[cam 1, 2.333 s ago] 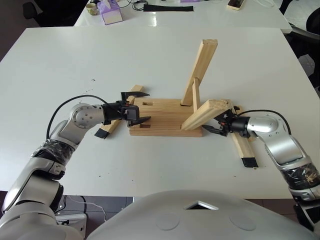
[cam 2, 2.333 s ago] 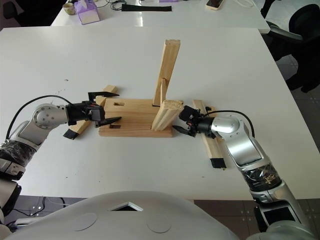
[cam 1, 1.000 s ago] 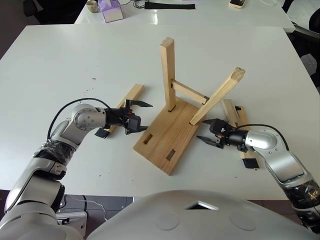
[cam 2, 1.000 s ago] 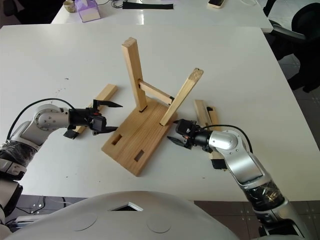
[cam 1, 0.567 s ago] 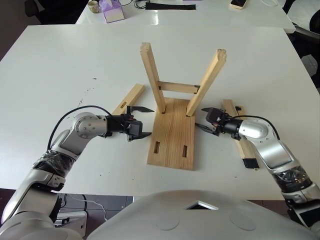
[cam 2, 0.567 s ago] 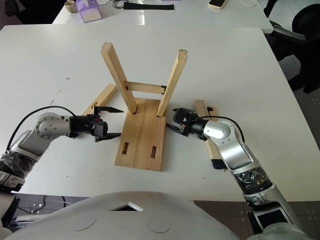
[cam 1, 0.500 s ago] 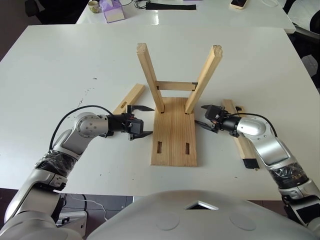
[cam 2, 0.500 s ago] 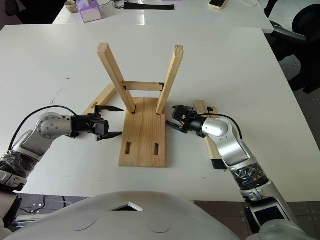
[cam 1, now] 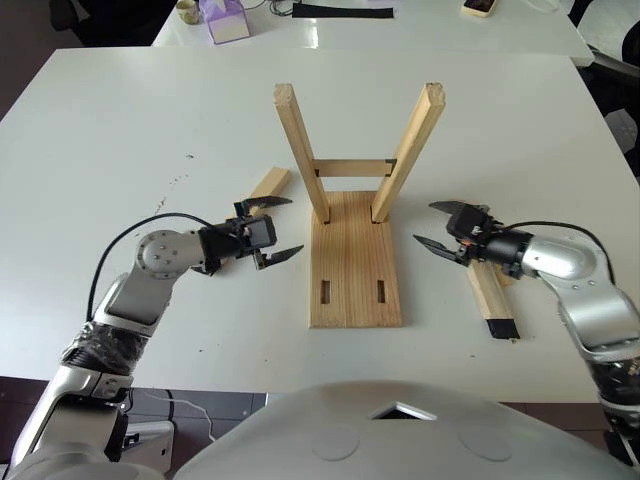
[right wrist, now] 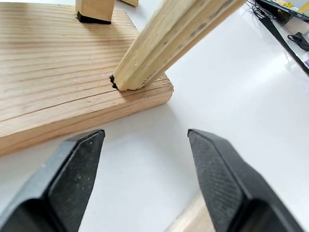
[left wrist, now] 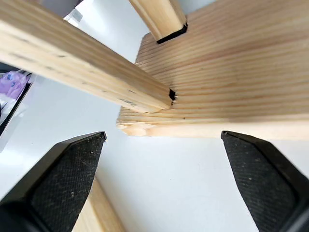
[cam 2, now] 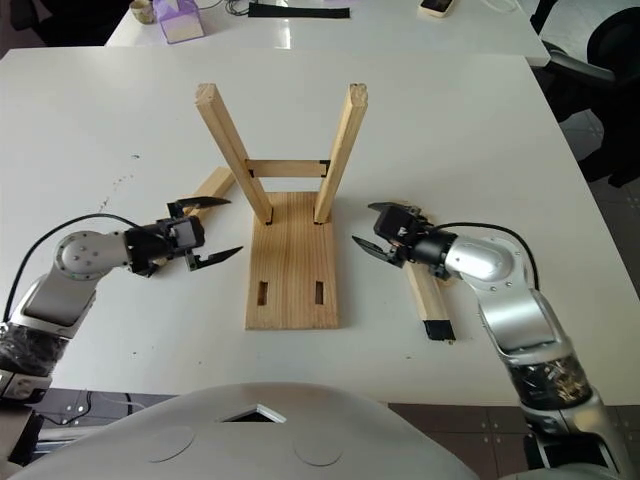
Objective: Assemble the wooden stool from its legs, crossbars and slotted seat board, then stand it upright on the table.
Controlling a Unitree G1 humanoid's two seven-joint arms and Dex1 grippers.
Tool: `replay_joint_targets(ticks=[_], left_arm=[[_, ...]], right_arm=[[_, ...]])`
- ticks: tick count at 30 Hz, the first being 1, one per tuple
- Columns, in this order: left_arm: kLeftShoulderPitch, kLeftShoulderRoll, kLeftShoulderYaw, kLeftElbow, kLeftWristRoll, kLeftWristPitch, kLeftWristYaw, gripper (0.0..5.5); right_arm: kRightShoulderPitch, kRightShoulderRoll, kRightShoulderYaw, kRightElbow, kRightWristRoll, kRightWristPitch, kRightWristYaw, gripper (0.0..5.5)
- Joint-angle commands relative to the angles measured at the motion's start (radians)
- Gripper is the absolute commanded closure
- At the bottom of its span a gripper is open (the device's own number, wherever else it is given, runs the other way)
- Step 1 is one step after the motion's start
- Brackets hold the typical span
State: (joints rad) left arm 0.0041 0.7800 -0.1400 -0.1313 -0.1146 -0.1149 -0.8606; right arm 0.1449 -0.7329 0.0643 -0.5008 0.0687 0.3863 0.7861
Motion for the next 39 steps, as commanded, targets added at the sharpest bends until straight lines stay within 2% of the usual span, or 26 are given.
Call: replay_joint_targets(ticks=[1, 4, 7, 13, 22, 26, 31, 39], left_arm=[[0.074, 0.063, 0.140, -0.111, -0.064, 0.192, 0.024, 1.07], [0.109, 0.066, 0.226, -0.188, -0.089, 0.380, 0.084, 1.07], [0.138, 0.034, 0.247, -0.249, -0.071, 0.527, 0.163, 1.07], [0.169, -0.040, 0.232, -0.298, -0.082, 0.740, 0.264, 1.07], [0.152, -0.030, 0.246, -0.178, -0.077, 0.749, 0.247, 1.07], [0.171, 0.006, 0.230, -0.112, -0.062, 0.686, 0.187, 1.07], [0.186, 0.017, 0.198, -0.069, -0.055, 0.623, 0.126, 1.07], [0.124, -0.030, 0.172, -0.029, -0.065, 0.612, 0.121, 2.44]], right_arm=[[0.120, -0.029, -0.134, -0.107, 0.052, 0.053, -0.003, 2.33], [0.201, -0.009, -0.258, -0.192, 0.105, 0.109, -0.026, 2.33], [0.270, 0.024, -0.344, -0.259, 0.142, 0.156, -0.058, 2.33], [0.310, 0.057, -0.359, -0.277, 0.152, 0.174, -0.102, 2.33], [0.354, 0.036, -0.390, -0.264, 0.156, 0.174, -0.090, 2.33], [0.421, 0.013, -0.393, -0.271, 0.157, 0.157, -0.046, 2.33], [0.412, 0.015, -0.368, -0.263, 0.147, 0.155, -0.056, 2.33], [0.363, 0.002, -0.313, -0.228, 0.131, 0.151, -0.061, 2.33]])
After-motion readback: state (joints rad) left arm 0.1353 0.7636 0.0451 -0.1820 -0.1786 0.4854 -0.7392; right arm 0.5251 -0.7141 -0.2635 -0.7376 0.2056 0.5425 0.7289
